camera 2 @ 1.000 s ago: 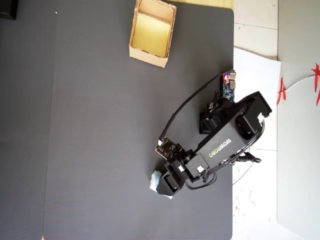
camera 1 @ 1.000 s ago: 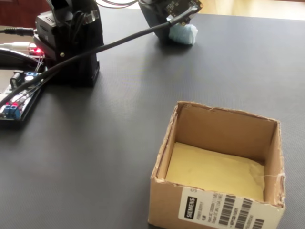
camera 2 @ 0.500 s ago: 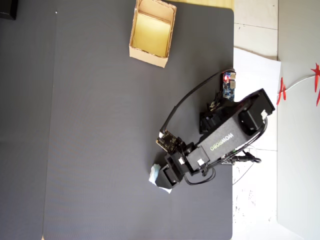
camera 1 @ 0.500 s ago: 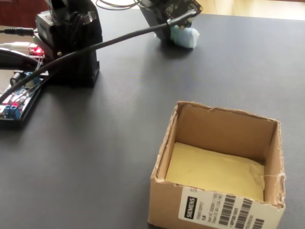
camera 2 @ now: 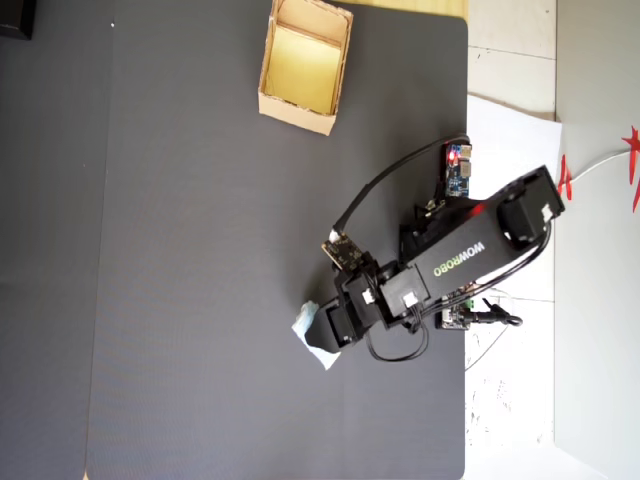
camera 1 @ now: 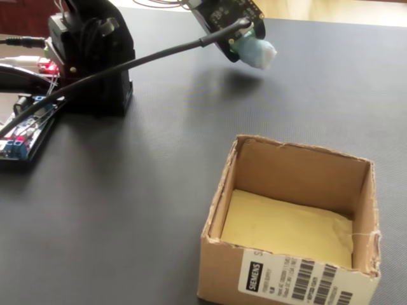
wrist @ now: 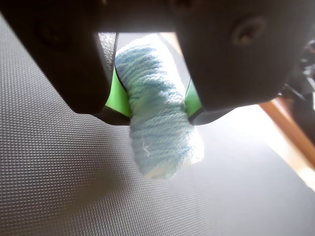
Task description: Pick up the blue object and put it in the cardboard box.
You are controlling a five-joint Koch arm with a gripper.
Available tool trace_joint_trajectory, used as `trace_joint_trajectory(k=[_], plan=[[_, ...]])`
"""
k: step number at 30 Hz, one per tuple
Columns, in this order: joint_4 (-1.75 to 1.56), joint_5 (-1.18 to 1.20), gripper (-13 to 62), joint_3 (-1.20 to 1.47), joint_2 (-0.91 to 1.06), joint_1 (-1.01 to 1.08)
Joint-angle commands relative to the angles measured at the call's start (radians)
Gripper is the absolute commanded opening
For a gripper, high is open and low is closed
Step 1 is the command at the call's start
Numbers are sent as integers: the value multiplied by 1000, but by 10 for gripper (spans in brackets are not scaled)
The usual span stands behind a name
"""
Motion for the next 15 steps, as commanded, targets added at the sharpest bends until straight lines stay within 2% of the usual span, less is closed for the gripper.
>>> trace_joint_trajectory(k=[1, 15], plan=[[-66, -11, 121, -32, 40, 26], [-196, -11, 121, -44, 95, 301]])
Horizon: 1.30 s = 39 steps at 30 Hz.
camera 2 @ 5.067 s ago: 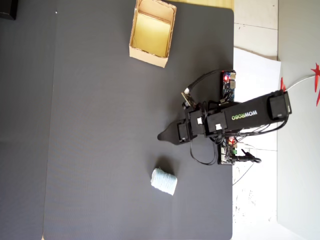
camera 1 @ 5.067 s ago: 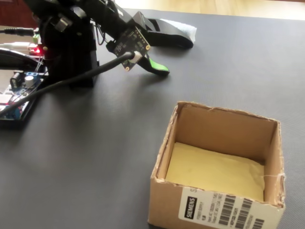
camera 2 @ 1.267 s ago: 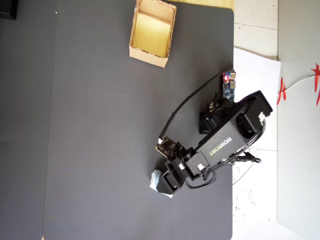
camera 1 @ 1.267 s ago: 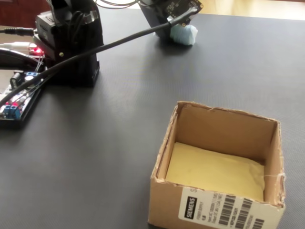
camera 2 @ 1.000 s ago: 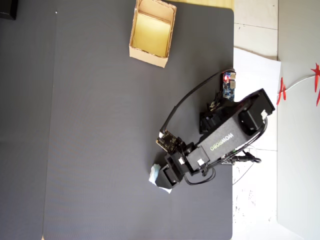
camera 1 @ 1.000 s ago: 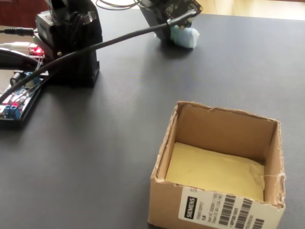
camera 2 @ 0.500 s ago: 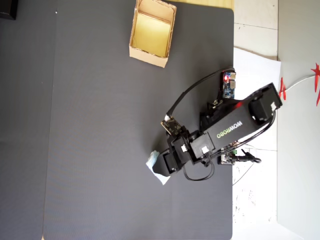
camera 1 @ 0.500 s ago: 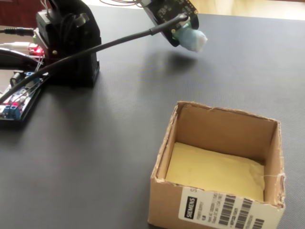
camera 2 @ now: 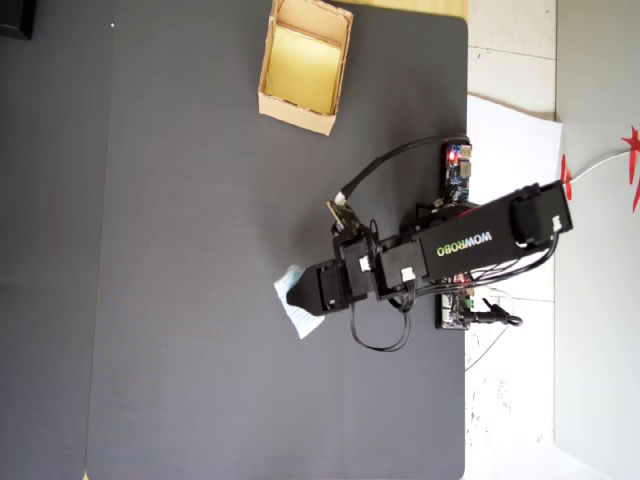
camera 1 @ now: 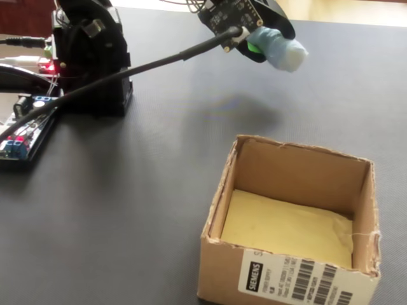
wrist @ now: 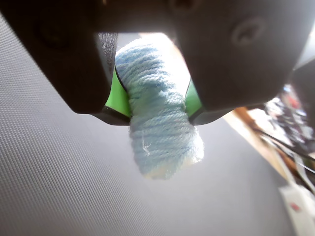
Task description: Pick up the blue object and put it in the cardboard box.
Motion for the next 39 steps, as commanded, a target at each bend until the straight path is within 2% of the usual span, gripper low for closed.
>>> trace_joint_trajectory(k=[1, 19, 23, 39], plan=[[-109, 5, 121, -46, 32, 52], [-304, 8, 122, -129, 0, 434], [-334, 9, 122, -190, -52, 578], [-347, 8, 122, -324, -176, 885]])
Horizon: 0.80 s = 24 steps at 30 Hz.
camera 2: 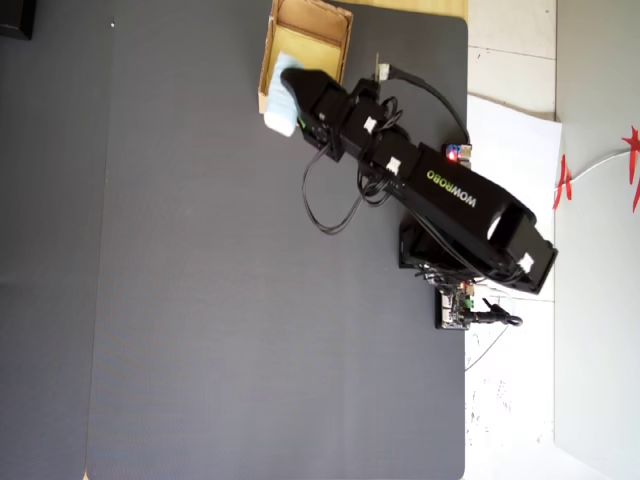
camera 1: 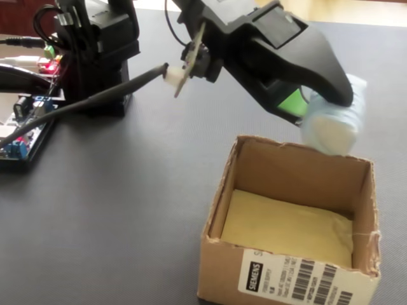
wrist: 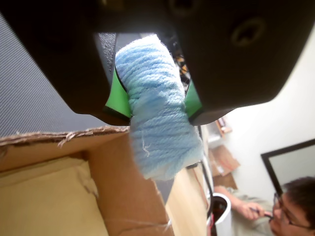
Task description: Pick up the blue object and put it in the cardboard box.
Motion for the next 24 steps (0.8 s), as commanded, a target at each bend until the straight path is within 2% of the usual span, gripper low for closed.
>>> trace_joint_trajectory(k=[1, 19, 22, 24], plan=[[-98, 6, 122, -91, 5, 14], [-74, 6, 131, -71, -86, 156], [-29, 8, 206, -84, -103, 161], [-25, 9, 222, -86, -106, 166]])
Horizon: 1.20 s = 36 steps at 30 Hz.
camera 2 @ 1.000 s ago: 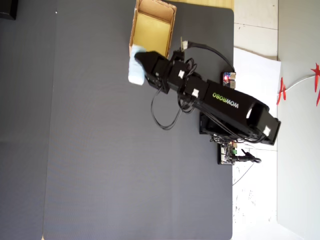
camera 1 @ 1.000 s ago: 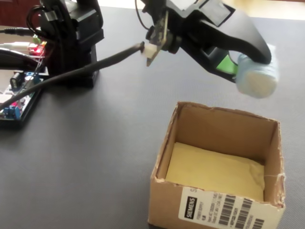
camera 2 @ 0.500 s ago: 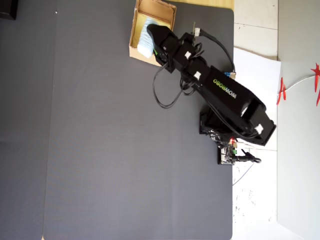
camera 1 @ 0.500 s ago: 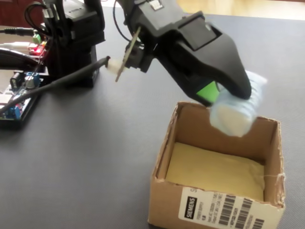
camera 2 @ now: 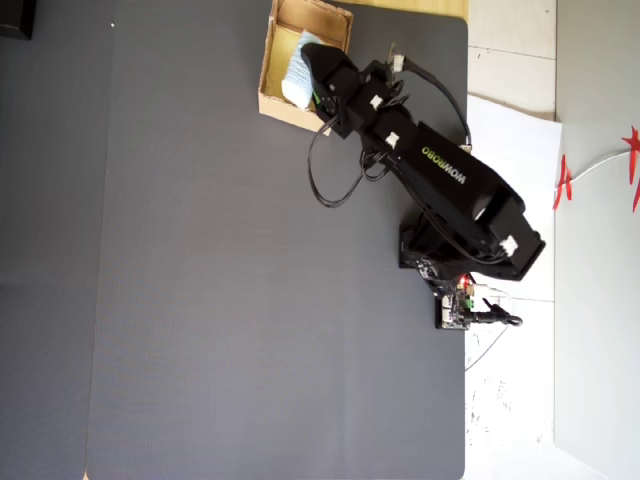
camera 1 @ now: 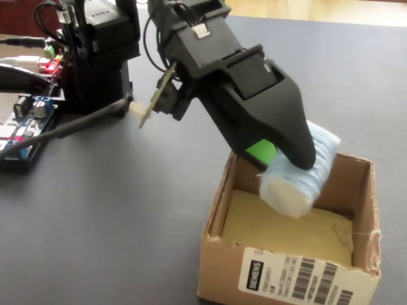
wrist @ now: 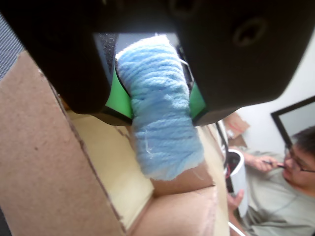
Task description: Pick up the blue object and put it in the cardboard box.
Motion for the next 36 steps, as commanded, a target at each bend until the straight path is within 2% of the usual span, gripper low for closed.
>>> trace_joint_trajectory(k=[1, 6, 17, 36], plan=[[-25, 9, 224, -84, 9, 12], [-5, 14, 290, -118, -12, 12], [-9, 14, 293, -135, -14, 6], [-44, 41, 331, 61, 270, -307]])
